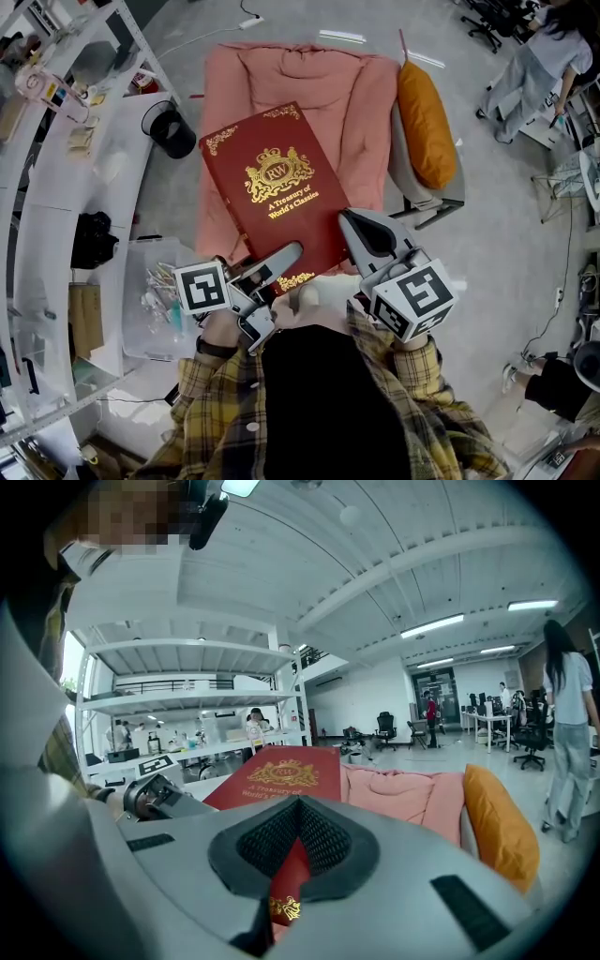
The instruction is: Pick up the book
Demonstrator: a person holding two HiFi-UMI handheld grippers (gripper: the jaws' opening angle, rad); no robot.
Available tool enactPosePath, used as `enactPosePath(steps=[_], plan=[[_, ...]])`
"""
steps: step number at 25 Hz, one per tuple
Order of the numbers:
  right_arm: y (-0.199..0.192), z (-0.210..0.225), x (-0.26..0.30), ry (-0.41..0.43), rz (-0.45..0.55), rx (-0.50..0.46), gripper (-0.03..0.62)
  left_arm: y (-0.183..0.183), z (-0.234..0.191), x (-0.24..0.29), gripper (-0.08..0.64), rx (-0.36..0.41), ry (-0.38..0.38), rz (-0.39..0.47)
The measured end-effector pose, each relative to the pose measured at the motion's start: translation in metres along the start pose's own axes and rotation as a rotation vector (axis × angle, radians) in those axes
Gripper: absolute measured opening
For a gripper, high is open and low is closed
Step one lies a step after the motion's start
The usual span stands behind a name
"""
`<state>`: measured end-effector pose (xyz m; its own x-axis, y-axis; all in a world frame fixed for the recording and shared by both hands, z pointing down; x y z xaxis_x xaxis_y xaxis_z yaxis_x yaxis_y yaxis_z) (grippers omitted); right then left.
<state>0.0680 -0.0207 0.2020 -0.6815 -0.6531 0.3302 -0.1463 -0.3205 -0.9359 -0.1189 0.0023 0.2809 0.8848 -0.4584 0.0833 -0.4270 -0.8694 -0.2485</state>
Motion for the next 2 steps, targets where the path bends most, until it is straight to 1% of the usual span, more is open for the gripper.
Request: enactPosePath(steps=[2], plan=[[-0.0016, 0.0000, 0.0005, -0.003, 0.004, 0.002, 0.015, -0.0001, -0.0016, -0.0004, 0.232, 0.002, 0.002, -0.002]])
Point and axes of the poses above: the fingertips, and each gripper's own axes: x forward along the fingers, z to its right, y out of its top, the point moved 8 cm from there along -x, backward along the fingers, and after that the axes turned 5 degrees about -z, right-handed, at the moved point
